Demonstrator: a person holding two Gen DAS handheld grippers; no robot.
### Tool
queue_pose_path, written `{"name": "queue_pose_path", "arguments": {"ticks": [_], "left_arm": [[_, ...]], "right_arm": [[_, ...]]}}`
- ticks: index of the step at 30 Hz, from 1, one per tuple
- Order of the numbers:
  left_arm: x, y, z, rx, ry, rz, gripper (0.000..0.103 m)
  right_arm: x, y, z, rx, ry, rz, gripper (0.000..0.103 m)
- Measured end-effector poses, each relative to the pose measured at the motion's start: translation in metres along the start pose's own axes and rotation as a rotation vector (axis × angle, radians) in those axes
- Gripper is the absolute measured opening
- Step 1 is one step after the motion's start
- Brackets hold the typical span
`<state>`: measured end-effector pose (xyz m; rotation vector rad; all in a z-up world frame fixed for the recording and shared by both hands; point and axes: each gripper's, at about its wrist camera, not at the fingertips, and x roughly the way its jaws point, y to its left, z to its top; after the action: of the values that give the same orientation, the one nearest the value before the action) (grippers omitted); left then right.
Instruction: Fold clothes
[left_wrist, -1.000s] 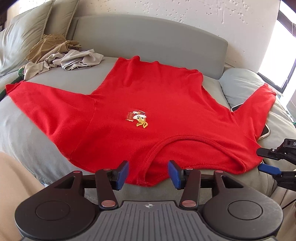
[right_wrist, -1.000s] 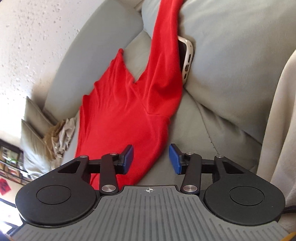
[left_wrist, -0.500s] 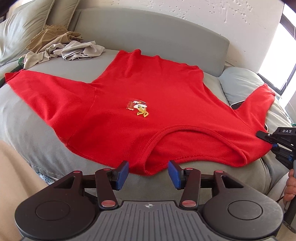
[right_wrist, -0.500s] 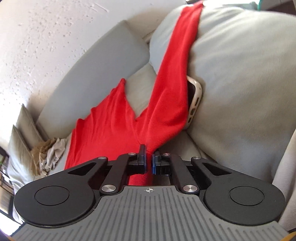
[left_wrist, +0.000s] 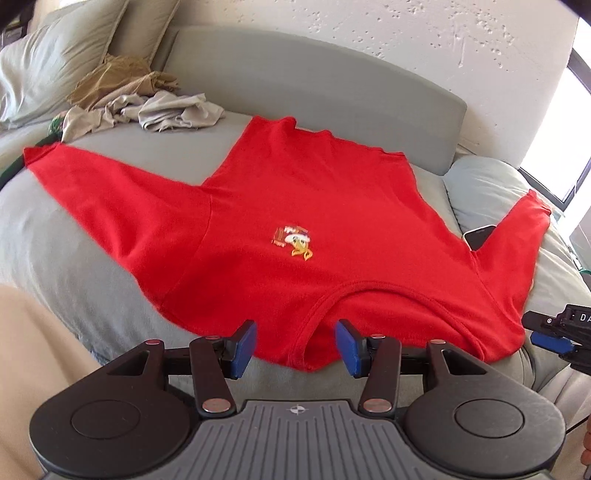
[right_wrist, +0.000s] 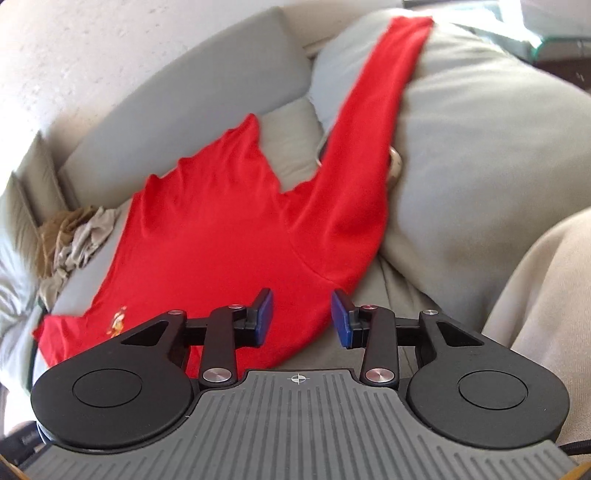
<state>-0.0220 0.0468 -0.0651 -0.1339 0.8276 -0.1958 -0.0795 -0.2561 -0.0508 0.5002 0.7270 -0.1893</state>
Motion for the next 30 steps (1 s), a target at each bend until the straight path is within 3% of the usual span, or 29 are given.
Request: {"name": "queue_pose_path", "arguments": {"ticks": [3,7,11,14,15,20,21,23,25,28,30], "left_arm": [[0.006,-0.005,0.002,0.057,0.055,0.002,0.047],[0.014,-0.011,0.004,0.134,0.128,0.004,0.047],[0.021,-0.018,0.006,0.21,0.201,0.006,0.047],[0.027,-0.023,0.008,0.268,0.256,0.007,0.047],[0.023,-0.02,0.01,0.264,0.265,-0.022,0.047],[-0.015,-0.003,0.07,0.156,0.056,-0.017,0.047],[-0.023,0.0,0.086,0.126,0.001,-0.029,0.05],[-0.038,0.006,0.113,0.094,-0.094,-0.045,0.055],[-0.044,0.011,0.136,0.093,-0.184,-0.037,0.065],[-0.035,0.016,0.165,0.112,-0.232,-0.001,0.067],[-0.013,0.025,0.187,0.114,-0.218,-0.021,0.068]], "right_arm": [[0.0,0.03,0.002,-0.15,-0.007,0.045,0.038],[0.024,0.053,0.004,-0.218,0.022,0.125,0.017],[0.051,0.057,-0.015,-0.283,0.173,0.092,0.014],[0.026,0.063,0.001,-0.288,0.119,0.127,0.017],[0.017,0.066,0.009,-0.291,0.103,0.141,0.017],[-0.029,0.083,0.051,-0.304,0.018,0.206,0.024],[-0.038,0.086,0.059,-0.307,0.001,0.219,0.028],[-0.054,0.095,0.081,-0.307,-0.068,0.242,0.055],[-0.061,0.105,0.101,-0.328,-0.15,0.236,0.061],[-0.057,0.116,0.128,-0.347,-0.221,0.215,0.073],[-0.039,0.118,0.145,-0.339,-0.222,0.201,0.073]]}}
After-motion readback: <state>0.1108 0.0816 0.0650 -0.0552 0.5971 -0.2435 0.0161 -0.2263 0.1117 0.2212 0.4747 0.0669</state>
